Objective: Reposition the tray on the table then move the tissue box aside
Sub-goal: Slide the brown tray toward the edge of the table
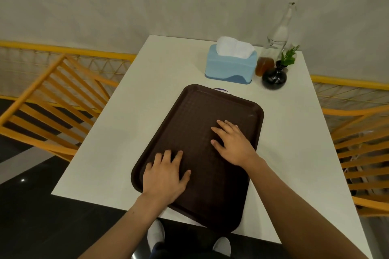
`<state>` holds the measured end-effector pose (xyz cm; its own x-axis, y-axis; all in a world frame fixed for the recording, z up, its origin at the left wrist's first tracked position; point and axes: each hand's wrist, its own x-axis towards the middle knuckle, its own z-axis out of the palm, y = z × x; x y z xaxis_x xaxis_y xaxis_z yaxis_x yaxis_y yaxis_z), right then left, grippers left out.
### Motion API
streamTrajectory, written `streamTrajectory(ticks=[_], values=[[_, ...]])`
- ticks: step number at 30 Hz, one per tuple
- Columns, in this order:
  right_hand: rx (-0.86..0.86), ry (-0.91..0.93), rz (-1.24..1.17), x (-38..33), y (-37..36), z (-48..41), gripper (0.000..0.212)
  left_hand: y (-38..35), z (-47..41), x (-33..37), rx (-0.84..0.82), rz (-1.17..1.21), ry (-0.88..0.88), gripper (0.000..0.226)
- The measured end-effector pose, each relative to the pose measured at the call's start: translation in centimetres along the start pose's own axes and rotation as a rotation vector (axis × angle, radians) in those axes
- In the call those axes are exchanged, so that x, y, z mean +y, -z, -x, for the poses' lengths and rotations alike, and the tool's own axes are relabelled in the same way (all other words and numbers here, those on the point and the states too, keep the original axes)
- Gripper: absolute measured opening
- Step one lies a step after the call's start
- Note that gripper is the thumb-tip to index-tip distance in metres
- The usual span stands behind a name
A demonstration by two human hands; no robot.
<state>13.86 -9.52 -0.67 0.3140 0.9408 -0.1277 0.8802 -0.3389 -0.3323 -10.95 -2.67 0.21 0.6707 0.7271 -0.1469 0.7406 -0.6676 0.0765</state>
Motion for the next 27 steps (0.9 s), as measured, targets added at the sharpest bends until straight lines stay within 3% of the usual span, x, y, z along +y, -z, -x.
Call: streamTrajectory(ticks=[5, 8, 15, 20, 27], values=[[0.438, -0.191, -0.198, -0.7, 0.2, 2.8, 0.034, 2.2, -2.7, -3.1, 0.107, 0.122, -0.058, 0.045], [0.58, -0.338, -0.204, -0.6, -0.2, 5.4, 0.032, 2.8, -4.5, -4.7, 0.168, 0.141, -0.041, 0.041], [0.497, -0.67, -0.147, -1.8, -1.9, 8.3, 0.057, 2.2, -6.9, -7.3, 0.143, 0.129, -0.047, 0.045], [0.426, -0.703, -0.068, -2.8, -3.1, 8.3, 0.051, 1.2, -6.8, -8.7, 0.207, 0.131, -0.118, 0.044], [0.483, -0.647, 0.0, -4.8, -4.4, 6.0, 0.049, -0.5, -6.0, -12.3, 0.314, 0.126, -0.116, 0.045]])
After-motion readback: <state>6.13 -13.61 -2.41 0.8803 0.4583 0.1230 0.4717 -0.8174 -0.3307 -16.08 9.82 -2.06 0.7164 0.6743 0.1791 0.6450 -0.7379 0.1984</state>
